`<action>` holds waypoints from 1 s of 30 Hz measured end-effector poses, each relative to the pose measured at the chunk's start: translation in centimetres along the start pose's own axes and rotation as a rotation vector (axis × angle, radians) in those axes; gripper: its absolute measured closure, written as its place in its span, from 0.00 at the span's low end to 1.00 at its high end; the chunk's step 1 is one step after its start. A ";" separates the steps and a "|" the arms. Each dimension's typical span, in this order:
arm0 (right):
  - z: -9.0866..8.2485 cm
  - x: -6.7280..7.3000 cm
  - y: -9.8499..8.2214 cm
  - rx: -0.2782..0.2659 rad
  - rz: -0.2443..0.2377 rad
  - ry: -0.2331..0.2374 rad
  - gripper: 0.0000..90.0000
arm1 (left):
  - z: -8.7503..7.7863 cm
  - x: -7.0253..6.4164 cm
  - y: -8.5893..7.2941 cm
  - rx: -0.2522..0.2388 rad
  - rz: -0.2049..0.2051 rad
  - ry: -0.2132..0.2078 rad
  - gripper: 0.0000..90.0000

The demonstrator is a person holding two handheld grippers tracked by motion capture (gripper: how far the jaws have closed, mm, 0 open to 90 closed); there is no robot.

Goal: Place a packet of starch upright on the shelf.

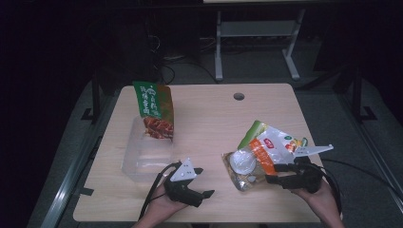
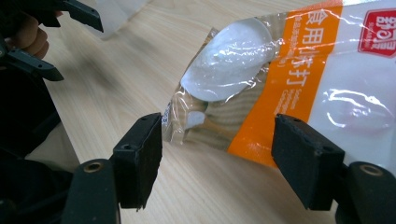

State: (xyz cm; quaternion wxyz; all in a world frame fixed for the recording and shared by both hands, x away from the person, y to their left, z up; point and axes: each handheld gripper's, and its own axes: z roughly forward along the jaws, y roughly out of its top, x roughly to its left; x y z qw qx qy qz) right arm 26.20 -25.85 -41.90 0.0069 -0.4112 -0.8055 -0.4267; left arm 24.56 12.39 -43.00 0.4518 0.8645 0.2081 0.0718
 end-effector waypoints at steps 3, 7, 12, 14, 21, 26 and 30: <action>-0.3 0.1 -0.4 -0.003 0.008 -0.002 0.37 | 0.0 -0.1 0.0 0.001 -0.002 0.000 0.22; -0.7 0.3 -0.9 -0.006 0.010 -0.006 0.37 | 0.0 -0.1 -0.1 0.001 0.000 0.000 0.22; -1.2 0.4 -1.4 0.000 0.021 -0.030 0.37 | 0.0 -0.2 0.0 0.001 0.002 -0.001 0.22; -1.3 0.3 -1.6 -0.001 0.025 -0.037 0.37 | -0.1 -0.2 0.0 0.000 0.003 -0.001 0.22; -1.5 -0.7 -2.2 0.008 0.063 -0.066 0.37 | 0.0 -0.2 0.0 0.003 0.001 -0.003 0.22; -0.9 -1.1 -1.8 0.016 0.078 -0.072 0.37 | 0.0 -0.2 -0.1 0.003 0.002 -0.002 0.22; -0.2 -1.5 -1.2 0.022 0.092 -0.075 0.38 | -0.1 -0.2 -0.1 0.005 0.004 0.000 0.22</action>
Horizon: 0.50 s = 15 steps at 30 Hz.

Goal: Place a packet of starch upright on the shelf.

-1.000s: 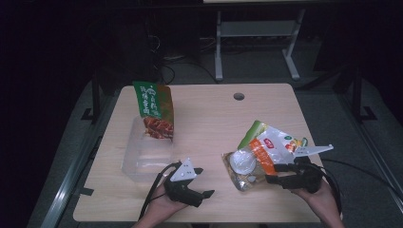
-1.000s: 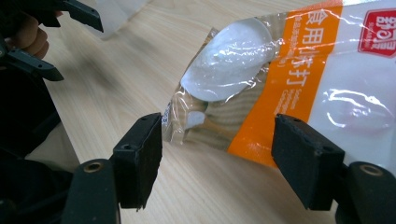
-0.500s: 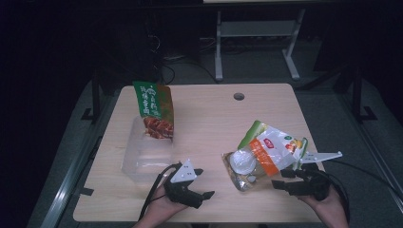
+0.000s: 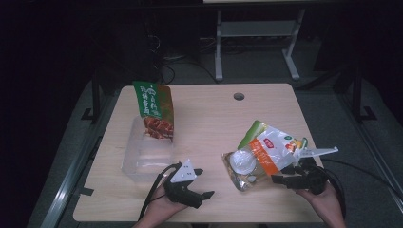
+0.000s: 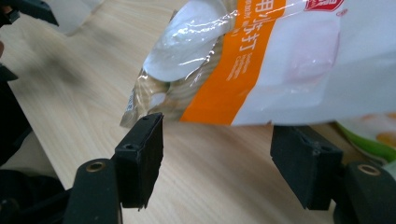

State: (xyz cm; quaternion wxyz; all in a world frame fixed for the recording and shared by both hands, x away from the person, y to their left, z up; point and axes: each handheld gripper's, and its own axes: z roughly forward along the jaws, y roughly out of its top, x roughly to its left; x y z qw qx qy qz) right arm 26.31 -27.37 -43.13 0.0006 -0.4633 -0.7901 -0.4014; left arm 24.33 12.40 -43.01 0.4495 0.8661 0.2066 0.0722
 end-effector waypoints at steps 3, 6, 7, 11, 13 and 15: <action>0.5 -0.2 0.5 0.005 0.005 0.003 0.39 | 0.0 0.0 0.0 0.001 0.000 -0.001 0.22; 1.1 -0.3 1.0 0.005 0.008 0.006 0.40 | 0.1 0.0 0.0 0.002 0.001 -0.001 0.22; 1.3 -0.3 1.2 -0.002 0.019 0.007 0.40 | 0.1 0.0 0.0 0.003 0.001 -0.001 0.22; 2.0 -0.3 1.8 -0.012 0.037 0.023 0.44 | 0.1 0.0 0.0 0.002 0.000 -0.001 0.22; 2.2 -0.3 2.1 -0.004 0.037 0.024 0.46 | 0.1 0.0 0.0 0.003 -0.001 -0.001 0.22; 2.6 -0.3 2.3 -0.002 0.046 0.025 0.49 | 0.1 0.0 0.0 0.004 -0.001 -0.001 0.22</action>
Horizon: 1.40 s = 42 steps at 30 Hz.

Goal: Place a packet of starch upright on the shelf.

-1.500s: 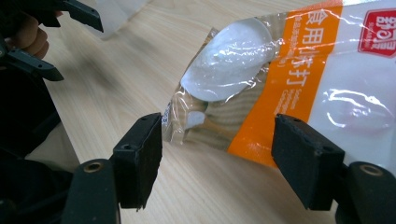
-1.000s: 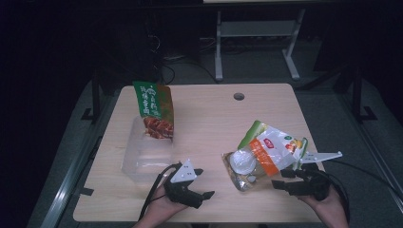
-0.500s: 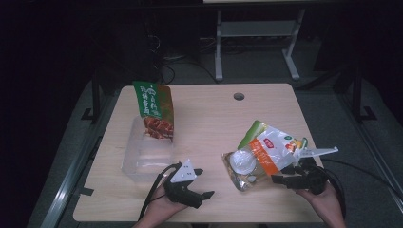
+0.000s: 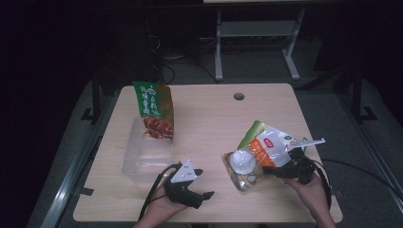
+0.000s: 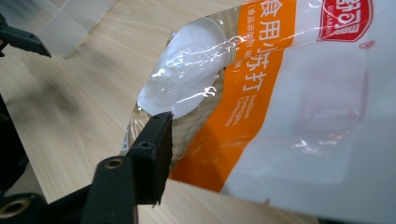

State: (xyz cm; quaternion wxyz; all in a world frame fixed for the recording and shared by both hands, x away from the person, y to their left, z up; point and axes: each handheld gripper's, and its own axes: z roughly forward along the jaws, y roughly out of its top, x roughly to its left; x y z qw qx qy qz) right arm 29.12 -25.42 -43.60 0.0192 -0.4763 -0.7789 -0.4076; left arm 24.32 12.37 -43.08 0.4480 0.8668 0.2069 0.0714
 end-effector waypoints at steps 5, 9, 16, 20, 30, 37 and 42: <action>0.8 0.0 0.4 0.003 0.021 -0.006 0.60 | 0.0 0.0 0.0 0.001 0.000 0.001 0.22; 1.0 0.0 0.8 -0.006 0.018 0.003 0.74 | 0.1 0.0 -0.1 0.003 -0.002 -0.001 0.22; 1.6 0.5 1.5 0.010 -0.028 -0.009 0.91 | -0.1 0.1 -0.1 0.000 -0.004 0.005 0.22; 1.4 1.3 2.2 0.007 -0.056 -0.005 0.96 | -0.2 0.2 -0.1 -0.001 -0.009 0.006 0.22; 0.6 3.7 4.5 -0.003 -0.191 0.014 0.99 | -0.3 0.3 -0.1 -0.004 -0.012 0.008 0.22; 0.7 6.1 5.8 0.004 -0.300 0.047 1.00 | -0.4 0.5 -0.2 -0.008 -0.024 0.010 0.22; 1.1 8.1 6.5 0.022 -0.398 0.091 1.00 | -0.5 0.7 -0.2 -0.019 -0.038 0.014 0.22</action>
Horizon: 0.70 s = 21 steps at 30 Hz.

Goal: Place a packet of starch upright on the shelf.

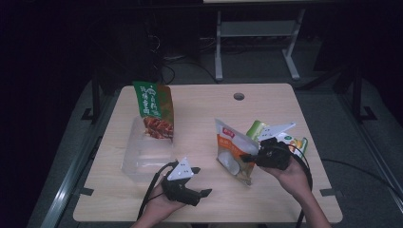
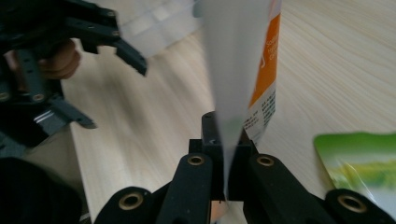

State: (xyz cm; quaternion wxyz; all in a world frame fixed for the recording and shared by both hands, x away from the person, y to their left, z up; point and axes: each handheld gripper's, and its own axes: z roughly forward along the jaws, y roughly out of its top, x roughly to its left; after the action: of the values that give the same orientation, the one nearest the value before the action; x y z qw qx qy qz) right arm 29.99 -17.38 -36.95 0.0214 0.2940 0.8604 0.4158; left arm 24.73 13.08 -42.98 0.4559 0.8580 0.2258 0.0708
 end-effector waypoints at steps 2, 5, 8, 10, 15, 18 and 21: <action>0.1 0.5 0.3 0.000 -0.036 0.015 1.00 | 0.0 0.1 0.0 -0.001 -0.001 0.003 0.22; 0.2 1.0 0.5 -0.004 -0.072 0.056 1.00 | 0.2 0.4 0.0 -0.001 -0.014 0.011 0.22; 0.4 1.2 0.4 -0.002 -0.106 0.097 1.00 | 0.3 0.7 0.0 -0.004 -0.037 0.013 0.22; 0.7 1.2 0.2 0.007 -0.117 0.124 1.00 | 0.6 1.1 0.2 -0.007 -0.047 0.018 0.23; 0.9 1.0 0.1 0.025 -0.132 0.126 0.99 | 1.4 2.0 1.1 -0.021 -0.095 0.000 0.32; 1.0 0.5 0.0 0.017 -0.133 0.128 0.99 | 2.2 2.1 1.8 -0.029 -0.104 -0.016 0.41; 1.0 0.2 0.0 0.015 -0.121 0.137 0.99 | 3.0 2.2 2.2 -0.017 -0.110 -0.035 0.53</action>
State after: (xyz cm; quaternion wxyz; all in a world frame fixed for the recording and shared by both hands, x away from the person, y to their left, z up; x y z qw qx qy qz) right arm 30.08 -16.55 -37.59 -0.0145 0.2123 0.8792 0.4263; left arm 28.37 10.78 -43.07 0.4703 0.8415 0.2639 0.0323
